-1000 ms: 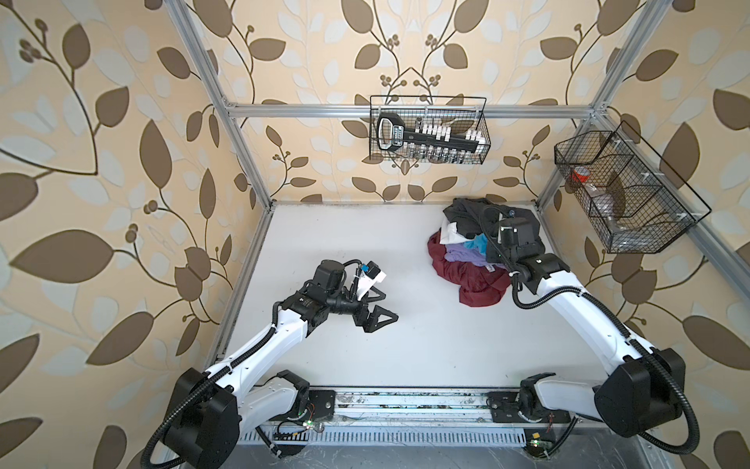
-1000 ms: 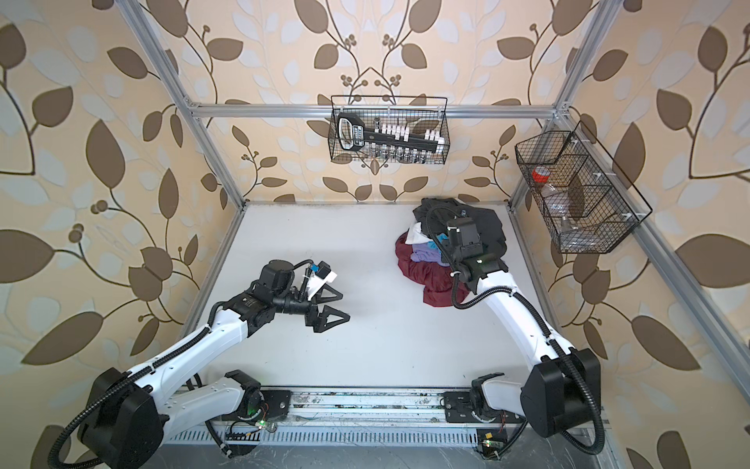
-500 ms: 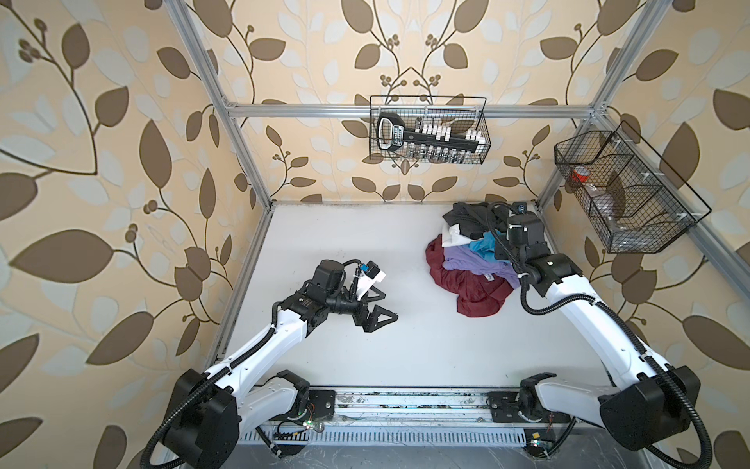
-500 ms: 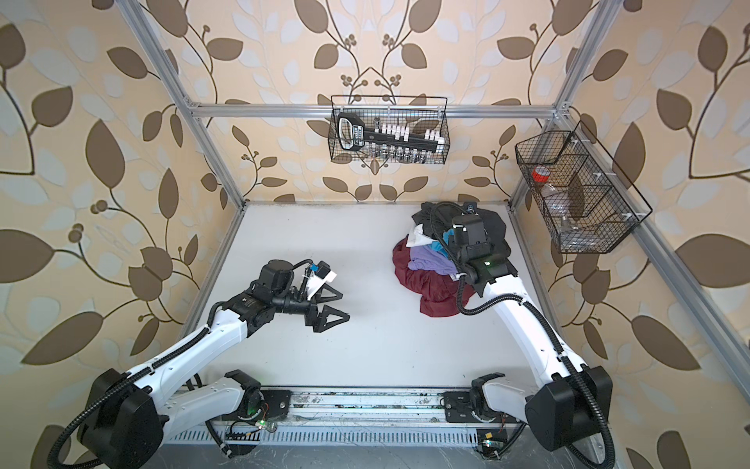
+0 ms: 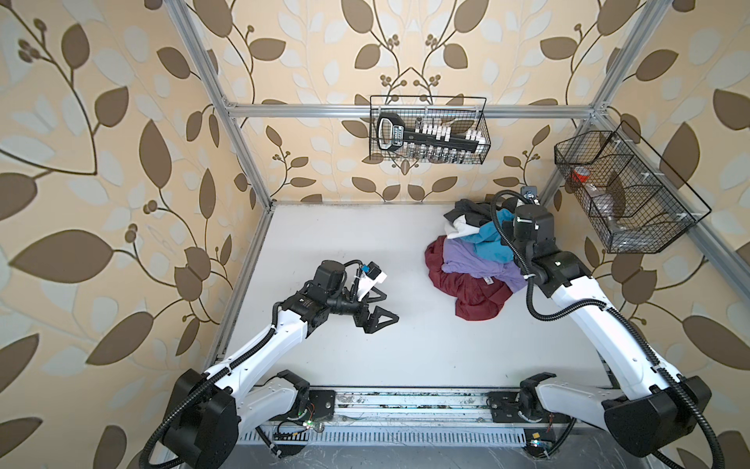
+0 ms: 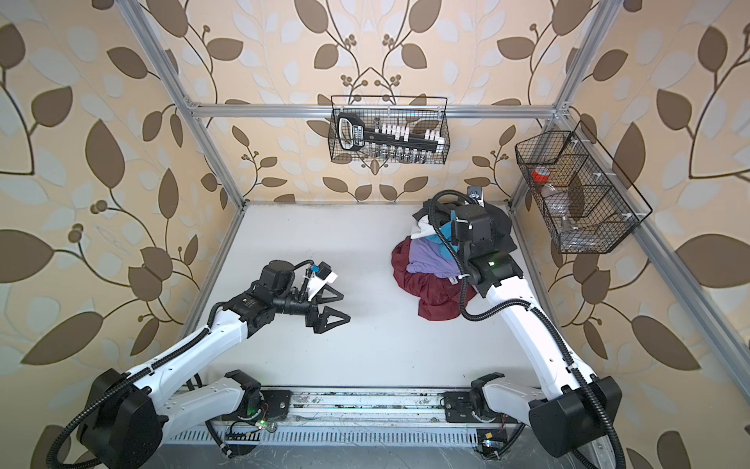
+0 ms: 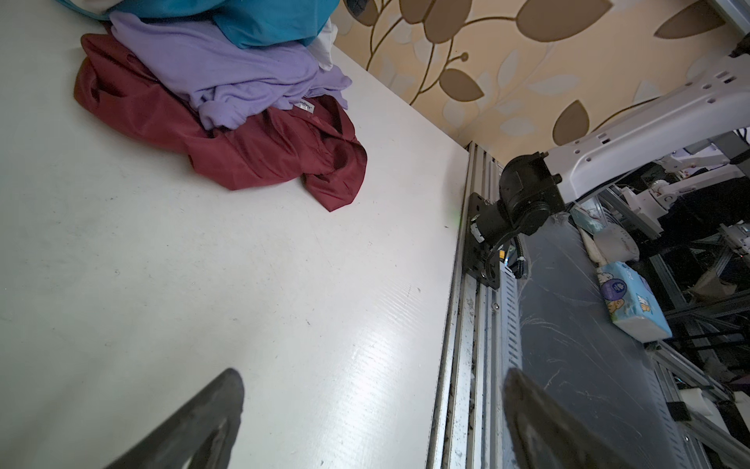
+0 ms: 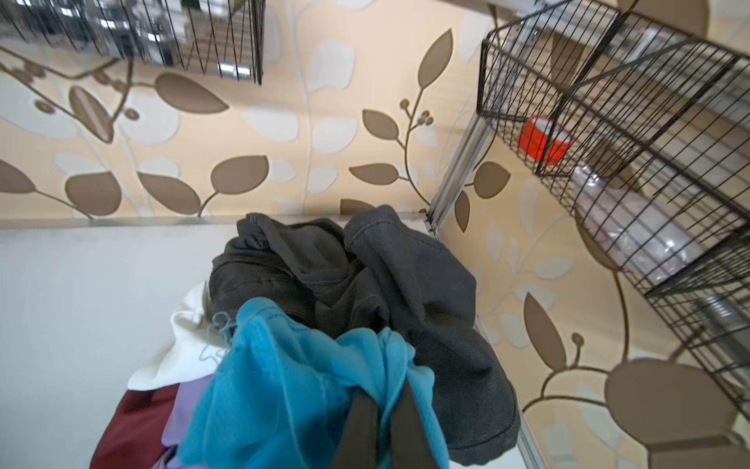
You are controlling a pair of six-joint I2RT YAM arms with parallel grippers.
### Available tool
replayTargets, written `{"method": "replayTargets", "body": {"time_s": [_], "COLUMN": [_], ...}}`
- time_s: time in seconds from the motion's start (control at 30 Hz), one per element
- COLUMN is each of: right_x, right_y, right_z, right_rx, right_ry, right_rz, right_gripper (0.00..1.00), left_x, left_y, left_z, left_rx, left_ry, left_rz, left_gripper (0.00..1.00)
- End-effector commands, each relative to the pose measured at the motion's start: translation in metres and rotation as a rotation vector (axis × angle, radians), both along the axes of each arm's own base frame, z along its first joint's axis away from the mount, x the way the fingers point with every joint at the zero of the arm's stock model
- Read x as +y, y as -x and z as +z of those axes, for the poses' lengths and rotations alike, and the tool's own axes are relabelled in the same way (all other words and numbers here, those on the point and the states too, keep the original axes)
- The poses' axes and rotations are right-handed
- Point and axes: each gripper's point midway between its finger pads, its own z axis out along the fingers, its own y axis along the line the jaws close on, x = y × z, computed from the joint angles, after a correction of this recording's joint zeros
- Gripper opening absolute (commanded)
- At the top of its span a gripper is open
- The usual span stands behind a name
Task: Pick out a specific cloth from the pile
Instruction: 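Lift the teal shirt high out of the pile with the right gripper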
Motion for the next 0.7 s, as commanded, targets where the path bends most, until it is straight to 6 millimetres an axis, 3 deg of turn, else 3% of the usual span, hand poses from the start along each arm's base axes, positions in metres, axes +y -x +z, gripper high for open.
{"method": "replayTargets", "body": {"time_s": [0.0, 0.2, 0.67], "right_x": [-0.009, -0.006, 0.025], "right_y": [0.007, 0.012, 0.019], "right_z": [0.059, 0.087, 0.154], "right_rx": [-0.173, -0.231, -0.353], "right_ry": [0.000, 0.019, 0.093], "right_rz": [-0.057, -0.061, -0.035], "right_gripper": [0.00, 0.00, 0.00], "left_x": [-0.003, -0.003, -0.003], "left_y": [0.000, 0.001, 0.002], "left_z": [0.020, 0.020, 0.020], "left_rx": [-0.071, -0.073, -0.075], "left_ry": [0.023, 0.024, 0.024], "left_rz": [-0.023, -0.023, -0.025], "left_gripper": [0.99, 0.99, 0.99]}}
